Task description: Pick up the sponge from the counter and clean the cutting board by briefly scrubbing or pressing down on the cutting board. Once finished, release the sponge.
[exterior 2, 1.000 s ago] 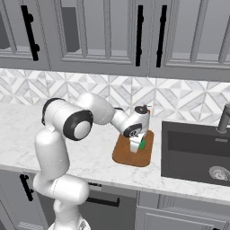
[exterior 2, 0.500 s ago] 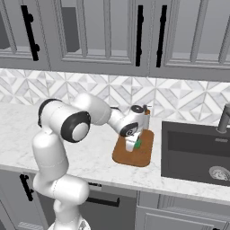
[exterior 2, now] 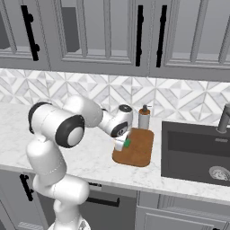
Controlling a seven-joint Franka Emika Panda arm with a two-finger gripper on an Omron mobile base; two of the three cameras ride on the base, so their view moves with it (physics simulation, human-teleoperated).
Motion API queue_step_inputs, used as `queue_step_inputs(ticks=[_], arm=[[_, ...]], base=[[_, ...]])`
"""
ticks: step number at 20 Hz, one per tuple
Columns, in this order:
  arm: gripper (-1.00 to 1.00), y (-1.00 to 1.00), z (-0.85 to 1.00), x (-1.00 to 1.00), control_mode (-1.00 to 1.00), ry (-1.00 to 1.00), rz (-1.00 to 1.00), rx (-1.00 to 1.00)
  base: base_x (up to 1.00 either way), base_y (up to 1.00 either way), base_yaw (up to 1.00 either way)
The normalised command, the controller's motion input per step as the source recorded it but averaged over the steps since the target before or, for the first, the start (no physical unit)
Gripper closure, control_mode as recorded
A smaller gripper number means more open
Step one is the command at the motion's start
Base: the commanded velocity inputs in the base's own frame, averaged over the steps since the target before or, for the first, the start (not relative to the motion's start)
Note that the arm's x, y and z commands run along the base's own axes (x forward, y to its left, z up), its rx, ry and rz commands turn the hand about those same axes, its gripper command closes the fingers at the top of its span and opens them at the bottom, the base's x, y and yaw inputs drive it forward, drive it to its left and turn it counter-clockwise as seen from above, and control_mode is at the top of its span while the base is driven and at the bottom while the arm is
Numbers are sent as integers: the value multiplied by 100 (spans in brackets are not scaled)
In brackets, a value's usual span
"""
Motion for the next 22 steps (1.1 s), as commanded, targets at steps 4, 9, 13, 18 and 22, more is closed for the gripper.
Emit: queue_step_inputs(ticks=[4,9,13,18,22], arm=[[100,39,27,-1,-100,-1,4,0],[100,43,32,-2,-100,-1,4,0],[100,49,16,-6,-100,-2,4,0],[100,44,0,0,-100,-1,2,0],[100,33,0,-4,-100,0,1,0]], base=[[0,0,0],[0,0,0],[0,0,0],[0,0,0],[0,0,0]])
